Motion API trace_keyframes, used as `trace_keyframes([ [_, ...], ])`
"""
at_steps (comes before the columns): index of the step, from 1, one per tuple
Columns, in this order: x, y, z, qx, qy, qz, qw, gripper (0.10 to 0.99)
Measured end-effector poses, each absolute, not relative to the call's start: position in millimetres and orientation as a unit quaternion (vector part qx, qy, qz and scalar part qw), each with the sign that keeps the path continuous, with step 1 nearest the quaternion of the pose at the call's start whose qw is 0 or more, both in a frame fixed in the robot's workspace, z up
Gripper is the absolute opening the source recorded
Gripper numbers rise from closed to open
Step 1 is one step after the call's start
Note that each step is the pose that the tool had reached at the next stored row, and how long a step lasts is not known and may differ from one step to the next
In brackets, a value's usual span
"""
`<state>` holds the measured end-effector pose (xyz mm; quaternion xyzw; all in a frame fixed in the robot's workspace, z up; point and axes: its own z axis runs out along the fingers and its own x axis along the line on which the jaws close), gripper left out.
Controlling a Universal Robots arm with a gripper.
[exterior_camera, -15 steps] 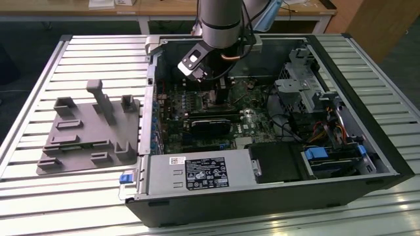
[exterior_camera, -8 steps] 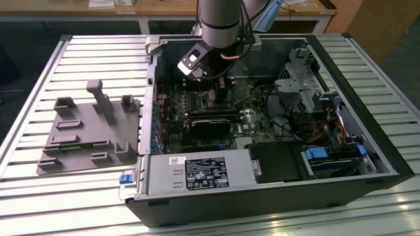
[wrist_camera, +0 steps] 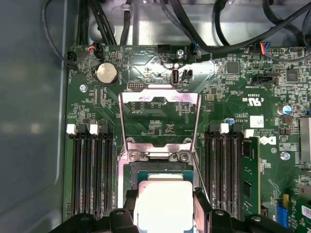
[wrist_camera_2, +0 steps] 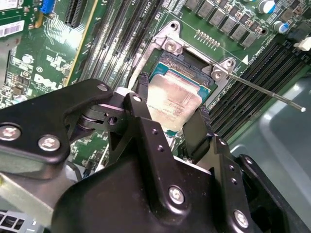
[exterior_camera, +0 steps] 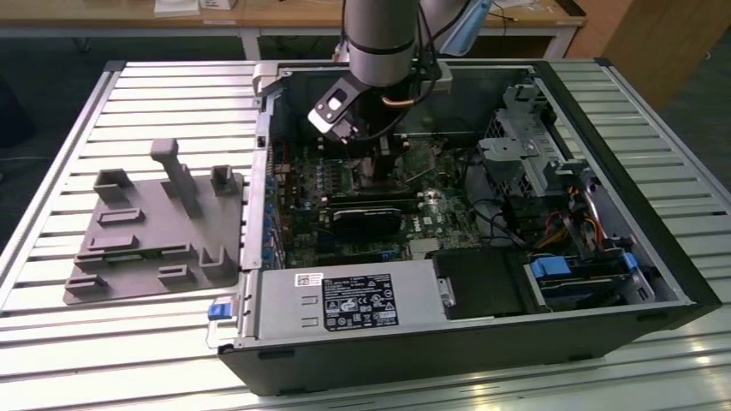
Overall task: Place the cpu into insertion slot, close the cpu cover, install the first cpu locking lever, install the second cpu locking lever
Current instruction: 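Place the cpu into insertion slot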
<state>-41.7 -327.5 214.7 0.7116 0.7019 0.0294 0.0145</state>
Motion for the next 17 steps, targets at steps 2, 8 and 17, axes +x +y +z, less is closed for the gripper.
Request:
trace_keyframes([
  [2,-41.6,-326.8,212.6,0.712,0.702,0.029,0.015,0.533],
  [8,-41.7,-326.2,204.5,0.712,0.702,0.029,0.014,0.533],
  [17,-41.7,-325.5,198.4,0.712,0.701,0.03,0.014,0.533],
])
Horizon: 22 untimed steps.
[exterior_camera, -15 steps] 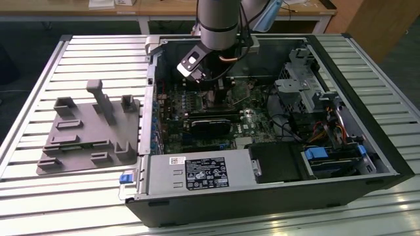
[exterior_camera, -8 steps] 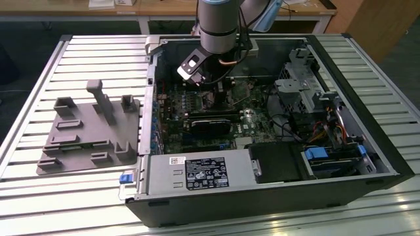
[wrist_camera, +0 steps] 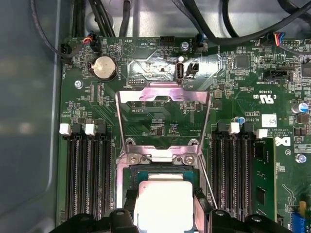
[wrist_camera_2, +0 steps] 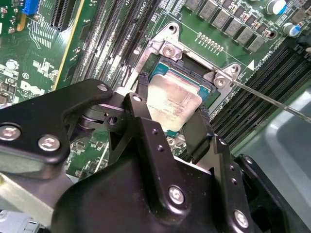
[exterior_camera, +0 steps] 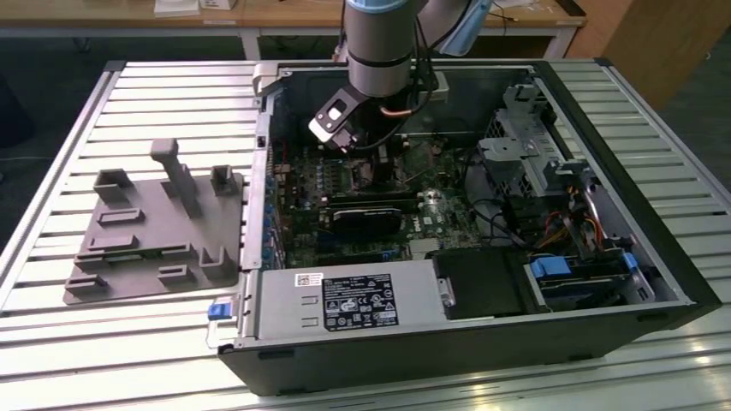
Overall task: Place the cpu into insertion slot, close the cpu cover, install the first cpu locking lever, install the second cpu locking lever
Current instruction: 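Place the cpu into insertion slot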
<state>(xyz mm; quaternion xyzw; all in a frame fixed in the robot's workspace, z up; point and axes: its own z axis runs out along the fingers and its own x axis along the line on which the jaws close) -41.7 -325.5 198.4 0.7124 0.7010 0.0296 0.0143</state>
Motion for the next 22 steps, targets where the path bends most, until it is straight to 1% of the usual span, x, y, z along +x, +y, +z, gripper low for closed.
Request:
trace_keyframes([
  [21,-41.6,-324.2,193.5,0.713,0.7,0.03,0.014,0.533],
  [22,-41.6,-324.2,193.4,0.713,0.7,0.03,0.014,0.549],
])
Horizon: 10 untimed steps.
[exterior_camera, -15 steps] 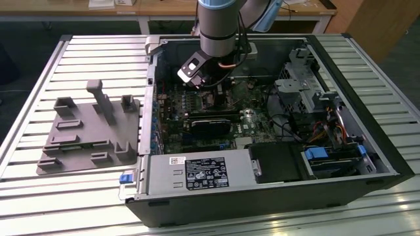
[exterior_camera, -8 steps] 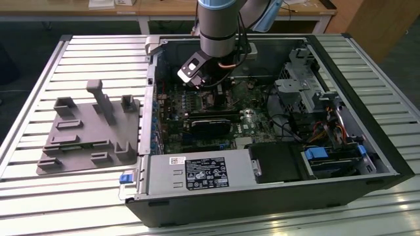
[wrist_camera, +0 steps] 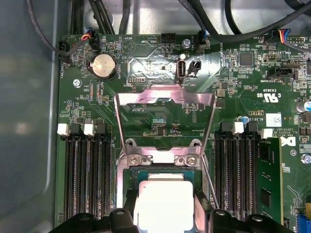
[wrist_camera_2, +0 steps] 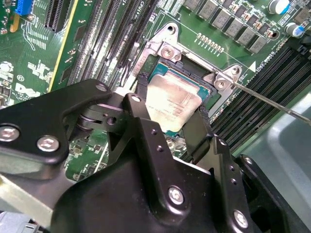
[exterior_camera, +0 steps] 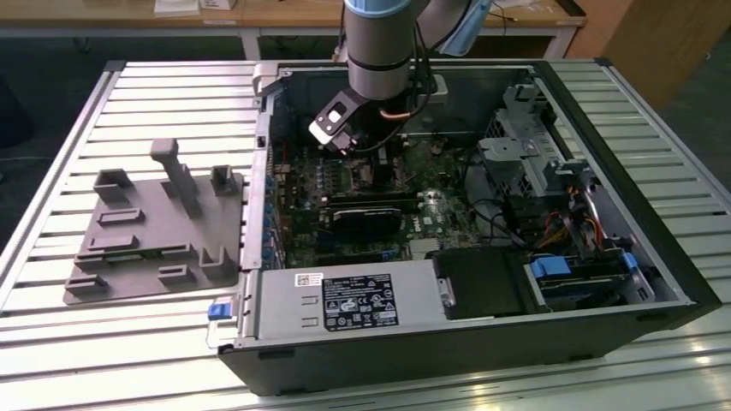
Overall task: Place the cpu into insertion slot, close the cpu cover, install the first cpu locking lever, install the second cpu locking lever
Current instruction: 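Place the cpu into insertion slot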
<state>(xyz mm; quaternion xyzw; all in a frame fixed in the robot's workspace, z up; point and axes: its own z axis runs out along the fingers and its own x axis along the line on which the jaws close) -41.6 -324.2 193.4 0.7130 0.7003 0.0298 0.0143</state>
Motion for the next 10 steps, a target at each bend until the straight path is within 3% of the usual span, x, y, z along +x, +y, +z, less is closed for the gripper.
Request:
trace_keyframes([
  [1,-41.6,-324.2,193.4,0.713,0.7,0.03,0.014,0.549],
  [2,-41.6,-324.2,193.4,0.713,0.7,0.03,0.014,0.612],
  [10,-41.7,-324.3,194.3,0.713,0.7,0.031,0.013,0.612],
])
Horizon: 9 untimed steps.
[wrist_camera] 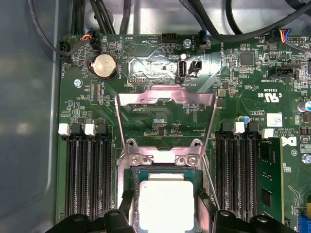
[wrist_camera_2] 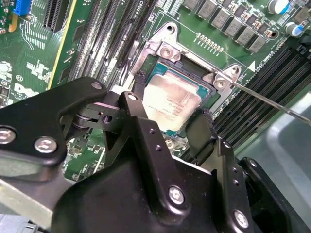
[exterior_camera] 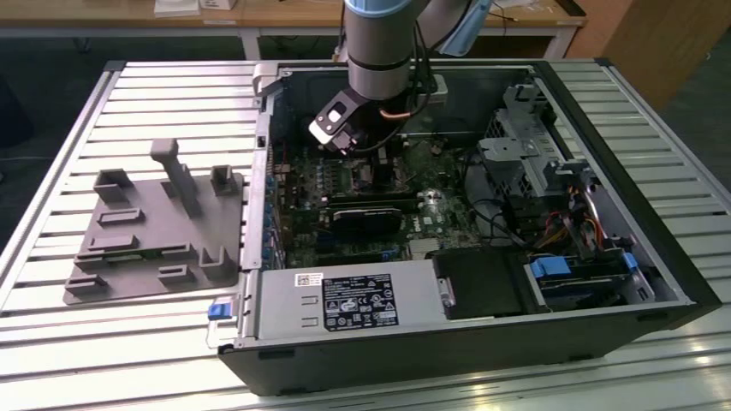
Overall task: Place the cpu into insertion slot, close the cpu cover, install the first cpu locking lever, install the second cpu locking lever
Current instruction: 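Place the cpu into insertion slot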
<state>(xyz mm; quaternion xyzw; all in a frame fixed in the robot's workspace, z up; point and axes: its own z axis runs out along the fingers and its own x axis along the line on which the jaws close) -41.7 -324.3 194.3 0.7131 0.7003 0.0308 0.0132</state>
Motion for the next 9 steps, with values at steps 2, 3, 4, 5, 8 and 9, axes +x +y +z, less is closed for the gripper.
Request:
trace_keyframes([
  [2,-41.7,-324.3,195.6,0.713,0.7,0.031,0.013,0.612],
  [3,-41.8,-324.3,196.2,0.713,0.7,0.031,0.013,0.612],
  [4,-41.8,-324.2,196.6,0.713,0.7,0.031,0.012,0.612],
  [5,-41.8,-324.2,196.7,0.713,0.7,0.032,0.012,0.612],
  [8,-42.0,-324.2,196.8,0.713,0.7,0.033,0.011,0.612],
  [9,-42.1,-324.3,196.8,0.713,0.7,0.034,0.01,0.612],
])
